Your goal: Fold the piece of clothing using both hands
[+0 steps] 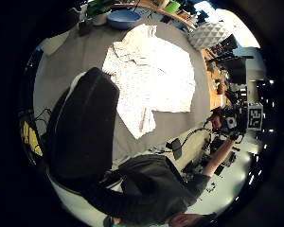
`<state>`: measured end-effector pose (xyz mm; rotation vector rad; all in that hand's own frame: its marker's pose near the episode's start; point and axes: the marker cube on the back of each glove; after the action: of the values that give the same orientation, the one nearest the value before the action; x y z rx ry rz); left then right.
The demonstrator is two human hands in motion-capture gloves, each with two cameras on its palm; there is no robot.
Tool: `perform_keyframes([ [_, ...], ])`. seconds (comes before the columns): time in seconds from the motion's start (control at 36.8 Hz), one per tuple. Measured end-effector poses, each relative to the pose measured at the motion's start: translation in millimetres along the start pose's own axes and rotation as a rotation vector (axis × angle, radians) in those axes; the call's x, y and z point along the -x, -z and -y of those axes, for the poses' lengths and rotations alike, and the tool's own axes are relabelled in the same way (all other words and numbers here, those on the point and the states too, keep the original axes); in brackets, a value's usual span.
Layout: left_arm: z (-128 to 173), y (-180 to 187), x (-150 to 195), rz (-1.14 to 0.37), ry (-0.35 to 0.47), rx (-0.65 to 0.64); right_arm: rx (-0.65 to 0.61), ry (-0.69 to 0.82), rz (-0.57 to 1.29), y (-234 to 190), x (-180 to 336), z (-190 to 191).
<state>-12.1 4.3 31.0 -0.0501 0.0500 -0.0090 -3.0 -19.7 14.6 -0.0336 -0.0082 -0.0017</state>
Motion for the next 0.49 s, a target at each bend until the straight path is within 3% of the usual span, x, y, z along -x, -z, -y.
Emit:
perform_keyframes([
  [0.11,-1.4,-13.2,-8.9,-0.022,-0.038,0.034,0.005,0.002,0.024,-4.9,0.4,-2.0],
  [0.24,-12.8,-40.4,-32.7,-0.076,-0.154,0.098,0.028,0.037,0.07,-18.2,9.3,-9.2],
  [0.38,-20.9,-86.5,-59.2,-0.135,-0.269,0.193,0.049,0.081,0.124,-46.7,21.1,-6.9],
  [0.49,-24.3,-147.4,-84.5,-0.087,-0.343,0.308,0.142,0.094,0.134,-94.5,36.2,-1.2],
])
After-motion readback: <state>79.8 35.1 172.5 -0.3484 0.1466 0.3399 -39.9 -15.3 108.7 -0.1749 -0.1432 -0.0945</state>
